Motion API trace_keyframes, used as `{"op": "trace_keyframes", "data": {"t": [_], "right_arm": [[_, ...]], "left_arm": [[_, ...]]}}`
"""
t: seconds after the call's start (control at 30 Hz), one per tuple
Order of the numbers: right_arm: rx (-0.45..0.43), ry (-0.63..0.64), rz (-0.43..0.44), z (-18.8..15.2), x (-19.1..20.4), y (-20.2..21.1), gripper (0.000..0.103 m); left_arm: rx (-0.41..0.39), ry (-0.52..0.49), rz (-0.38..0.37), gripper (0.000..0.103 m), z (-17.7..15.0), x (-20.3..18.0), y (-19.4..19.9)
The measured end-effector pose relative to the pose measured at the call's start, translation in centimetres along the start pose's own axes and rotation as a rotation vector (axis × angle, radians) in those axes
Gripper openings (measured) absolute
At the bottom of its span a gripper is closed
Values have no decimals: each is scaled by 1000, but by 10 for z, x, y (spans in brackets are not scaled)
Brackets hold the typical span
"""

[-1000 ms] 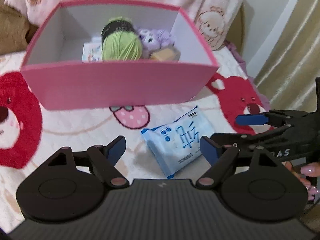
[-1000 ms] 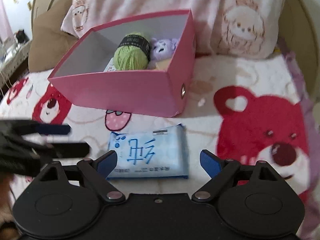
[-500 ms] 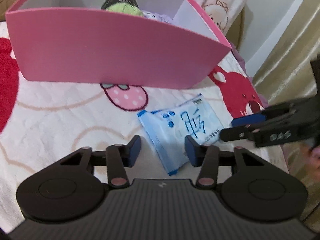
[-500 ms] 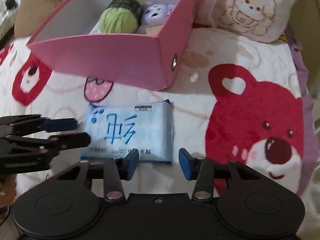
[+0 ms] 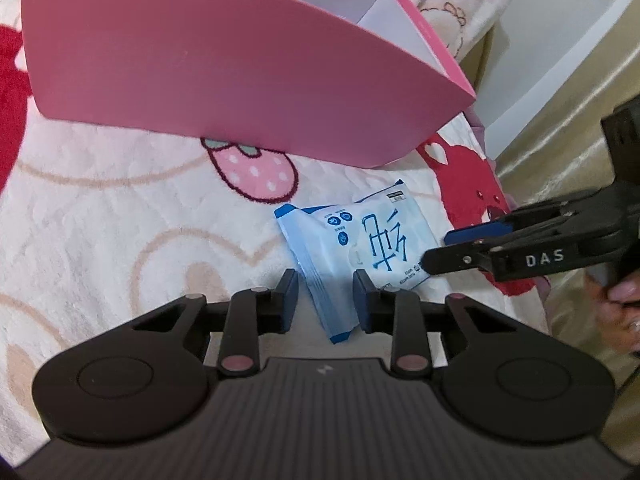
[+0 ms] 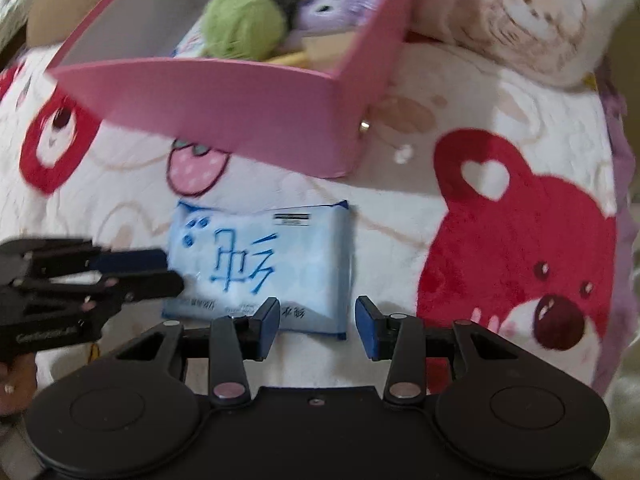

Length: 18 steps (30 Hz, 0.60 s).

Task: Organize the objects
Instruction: 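Reach the left tool to the blue-white wet-wipe pack and close on it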

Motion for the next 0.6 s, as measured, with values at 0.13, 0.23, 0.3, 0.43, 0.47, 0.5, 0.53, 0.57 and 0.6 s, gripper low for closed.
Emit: {"op": "trace_keyframes", "data": {"t": [0.13, 0.23, 0.3, 0.43, 0.47, 0.5, 0.53, 0.57, 0.6], "right_arm": [[-53, -78, 55, 2, -10, 5, 47], [-74, -44, 64, 12, -7, 6, 47], [-51, -26, 44, 16, -6, 0, 47], [-21, -59, 56, 14, -9, -15, 50], [-24, -67, 63, 13, -9, -16, 54], [-28, -80, 78, 13, -10, -17, 53], [-28, -90, 93, 12, -9, -17, 50], [-25, -93, 113, 11, -7, -17, 51], [-23, -79, 106, 11, -4, -15, 50]], "left_arm": [[11, 27, -16, 29, 3, 3, -1], [11, 52, -34, 29, 5, 5, -4], [-6, 92, -41, 29, 7, 8, -8], [-14, 130, -62, 23, 8, 11, -16], [-10, 135, -69, 22, 9, 12, -16], [-5, 144, -78, 21, 10, 13, -16], [-1, 146, -83, 20, 10, 13, -16], [1, 145, -86, 19, 11, 12, -16], [3, 139, -86, 18, 11, 11, -15]]}}
Point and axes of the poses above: each gripper's, at about its wrist camera, not at the fingertips, and y roughly against the way its jaws point, x to its left, z to its top, the point moved 1 cm from there along -y, roughly the way its jaws point, and after that the axes turned 10 degrees about y, right-handed, at the moved point
